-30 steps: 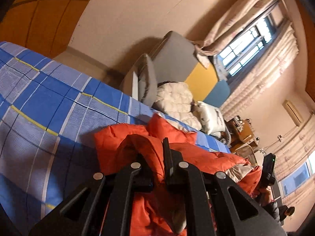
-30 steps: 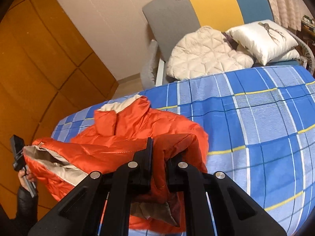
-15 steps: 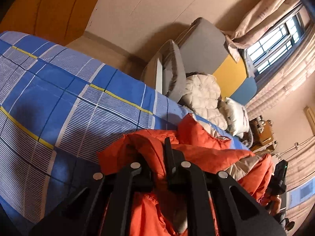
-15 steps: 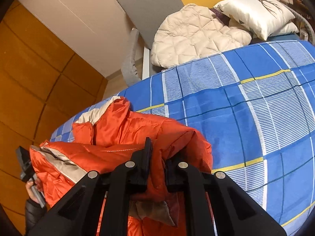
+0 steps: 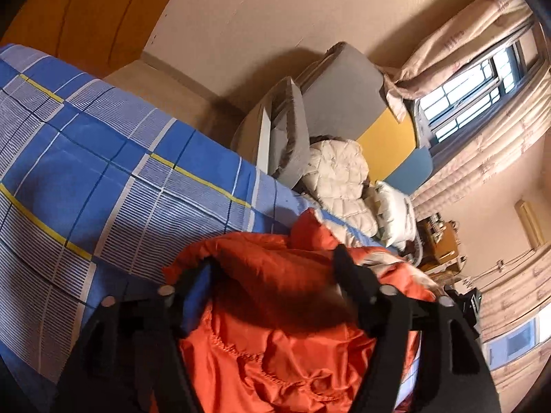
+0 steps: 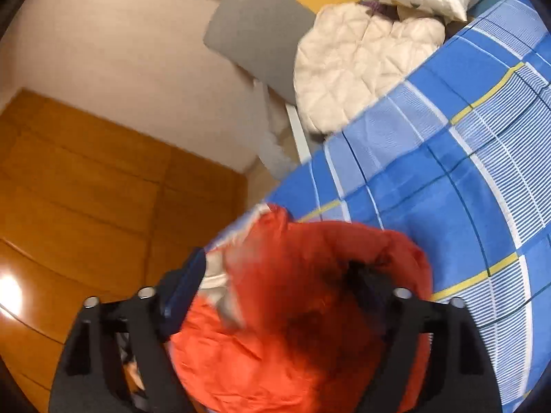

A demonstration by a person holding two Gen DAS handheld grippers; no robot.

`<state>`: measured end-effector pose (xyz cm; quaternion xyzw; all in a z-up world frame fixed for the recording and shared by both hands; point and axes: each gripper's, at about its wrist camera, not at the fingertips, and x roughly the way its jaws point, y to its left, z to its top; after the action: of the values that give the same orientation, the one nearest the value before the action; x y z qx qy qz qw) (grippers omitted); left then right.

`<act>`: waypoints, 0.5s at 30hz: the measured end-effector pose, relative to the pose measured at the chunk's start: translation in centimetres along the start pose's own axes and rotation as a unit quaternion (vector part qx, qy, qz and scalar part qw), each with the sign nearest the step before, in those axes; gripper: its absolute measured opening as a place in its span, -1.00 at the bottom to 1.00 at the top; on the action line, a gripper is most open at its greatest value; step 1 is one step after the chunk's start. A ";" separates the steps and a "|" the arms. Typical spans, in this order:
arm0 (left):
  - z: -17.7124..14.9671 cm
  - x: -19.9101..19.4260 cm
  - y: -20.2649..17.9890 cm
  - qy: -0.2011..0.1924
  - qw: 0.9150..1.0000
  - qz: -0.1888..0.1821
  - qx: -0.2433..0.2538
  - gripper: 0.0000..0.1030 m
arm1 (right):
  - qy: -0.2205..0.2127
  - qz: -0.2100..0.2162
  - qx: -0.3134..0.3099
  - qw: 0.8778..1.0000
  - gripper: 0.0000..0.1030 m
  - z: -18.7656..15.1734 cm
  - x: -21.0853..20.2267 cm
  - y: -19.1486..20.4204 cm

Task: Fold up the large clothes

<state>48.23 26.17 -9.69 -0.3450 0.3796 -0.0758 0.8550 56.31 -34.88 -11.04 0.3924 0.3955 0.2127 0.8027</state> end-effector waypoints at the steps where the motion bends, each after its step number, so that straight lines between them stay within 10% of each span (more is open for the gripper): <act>1: 0.1 -0.9 0.0 -0.017 1.000 0.009 0.001 0.57 | -0.007 0.007 0.002 1.000 0.68 0.2 -0.5 0.1; 8: -1.4 -5.6 2.6 -0.055 0.998 0.012 0.002 0.75 | -0.014 -0.040 -0.070 0.997 0.71 -3.0 -5.0 0.0; 15: -10.2 -4.8 7.8 0.009 1.000 -0.017 -0.012 0.73 | 0.039 -0.101 -0.104 0.989 0.71 -11.1 -5.9 -4.8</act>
<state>36.68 28.43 -16.75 -0.3605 0.3825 -0.0887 0.8461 44.00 -36.50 -16.35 0.2564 0.4395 0.1856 0.8406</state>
